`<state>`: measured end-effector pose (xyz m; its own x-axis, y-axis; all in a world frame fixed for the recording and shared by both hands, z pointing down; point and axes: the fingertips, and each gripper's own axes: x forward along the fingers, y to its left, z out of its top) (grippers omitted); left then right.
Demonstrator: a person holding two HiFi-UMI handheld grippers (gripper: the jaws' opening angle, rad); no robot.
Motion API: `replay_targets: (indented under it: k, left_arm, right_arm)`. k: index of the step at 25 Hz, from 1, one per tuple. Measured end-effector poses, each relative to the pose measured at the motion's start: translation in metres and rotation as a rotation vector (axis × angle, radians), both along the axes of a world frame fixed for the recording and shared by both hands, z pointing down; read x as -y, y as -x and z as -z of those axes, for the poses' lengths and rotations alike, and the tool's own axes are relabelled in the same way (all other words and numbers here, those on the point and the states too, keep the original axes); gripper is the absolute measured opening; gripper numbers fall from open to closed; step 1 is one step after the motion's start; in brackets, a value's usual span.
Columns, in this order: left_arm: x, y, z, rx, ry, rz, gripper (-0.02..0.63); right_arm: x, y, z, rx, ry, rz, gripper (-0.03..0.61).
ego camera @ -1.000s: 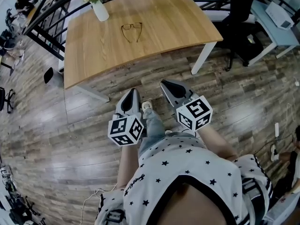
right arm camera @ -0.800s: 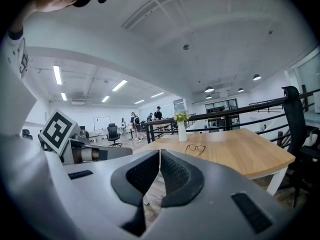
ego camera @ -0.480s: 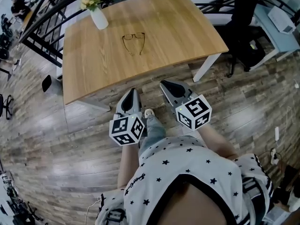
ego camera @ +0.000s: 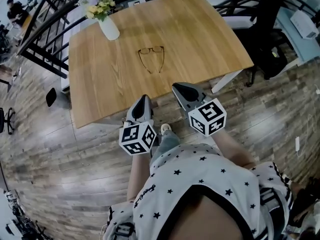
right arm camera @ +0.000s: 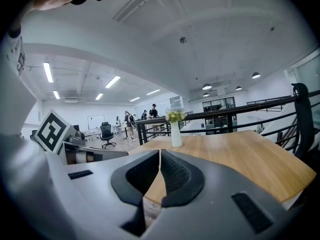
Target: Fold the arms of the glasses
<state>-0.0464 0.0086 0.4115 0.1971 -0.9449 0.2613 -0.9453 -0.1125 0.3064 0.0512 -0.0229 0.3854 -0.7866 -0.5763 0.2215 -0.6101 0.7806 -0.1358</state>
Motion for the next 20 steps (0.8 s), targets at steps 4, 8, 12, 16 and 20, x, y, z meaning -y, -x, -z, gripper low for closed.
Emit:
replay_targets:
  k: [4,8,12,16,20]
  left_arm:
    - [0.03,0.023,-0.002,-0.009,0.005,-0.006,0.006]
    - [0.056,0.041,-0.003,-0.007,0.006,-0.011,0.006]
    - [0.077,0.057,-0.008,-0.012,0.014,-0.03,0.006]
    - [0.095,0.067,-0.011,-0.021,0.018,-0.057,0.006]
    - [0.113,0.072,-0.016,-0.021,0.022,-0.085,0.006]
  right_arm:
    - [0.031,0.021,-0.003,0.005,0.021,-0.016,0.02]
    - [0.058,0.039,-0.005,-0.008,0.015,-0.016,0.02]
    - [0.079,0.058,-0.01,-0.006,0.036,-0.025,0.02]
    - [0.098,0.073,-0.018,-0.02,0.051,-0.034,0.02]
    - [0.118,0.081,-0.03,-0.042,0.066,-0.058,0.02]
